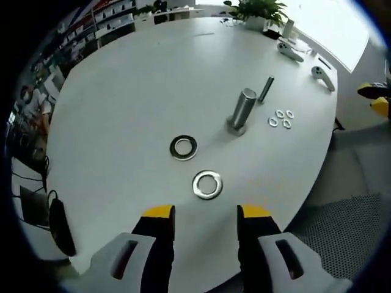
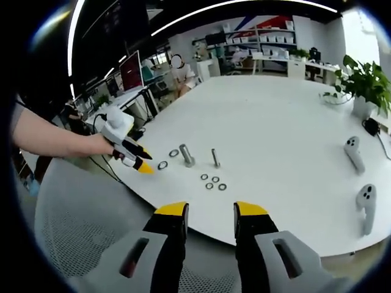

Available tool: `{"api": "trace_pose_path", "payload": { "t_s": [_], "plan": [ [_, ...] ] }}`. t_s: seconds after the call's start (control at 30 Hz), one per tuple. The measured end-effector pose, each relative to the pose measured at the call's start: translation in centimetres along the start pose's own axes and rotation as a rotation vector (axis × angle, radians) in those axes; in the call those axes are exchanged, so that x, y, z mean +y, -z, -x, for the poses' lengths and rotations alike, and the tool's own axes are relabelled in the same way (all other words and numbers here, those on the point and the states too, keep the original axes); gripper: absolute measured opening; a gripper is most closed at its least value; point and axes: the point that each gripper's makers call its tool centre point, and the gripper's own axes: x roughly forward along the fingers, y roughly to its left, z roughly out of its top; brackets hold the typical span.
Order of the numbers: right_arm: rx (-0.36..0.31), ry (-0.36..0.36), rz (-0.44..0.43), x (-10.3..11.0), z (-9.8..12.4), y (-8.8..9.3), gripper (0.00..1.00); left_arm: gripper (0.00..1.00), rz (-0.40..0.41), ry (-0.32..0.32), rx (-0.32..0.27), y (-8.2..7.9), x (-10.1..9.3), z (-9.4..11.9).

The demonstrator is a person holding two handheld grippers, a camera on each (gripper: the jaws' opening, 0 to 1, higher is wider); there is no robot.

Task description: Place the washer onto the threaded stud by aligning its center hole with the stud, sliding it down to the base, and recovering from edge contact or off-axis alignment until the washer reaches the visible bottom stop.

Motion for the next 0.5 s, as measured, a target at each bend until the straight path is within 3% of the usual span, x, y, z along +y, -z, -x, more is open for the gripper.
{"api": "trace_pose_path", "payload": {
  "t_s": [0.2, 0.3, 0.5],
  "plan": [
    [-0.006, 0.004, -0.007, -0.1, 0.0, -0.1, 0.32, 0.38, -0.029, 0.018, 0.038, -0.8, -0.4, -0.8],
    [-0.008, 0.002, -0.009, -0.1, 0.1, -0.1, 0.32, 0.37, -0.057, 0.023, 0.086, -0.7, -0.5, -1.4],
    [-0.012, 0.002, -0.012, -0.2, 0.1, -0.1, 0.32, 0.35, -0.084, 0.019, 0.112, -1.6, -0.1, -1.8]
  ]
}}
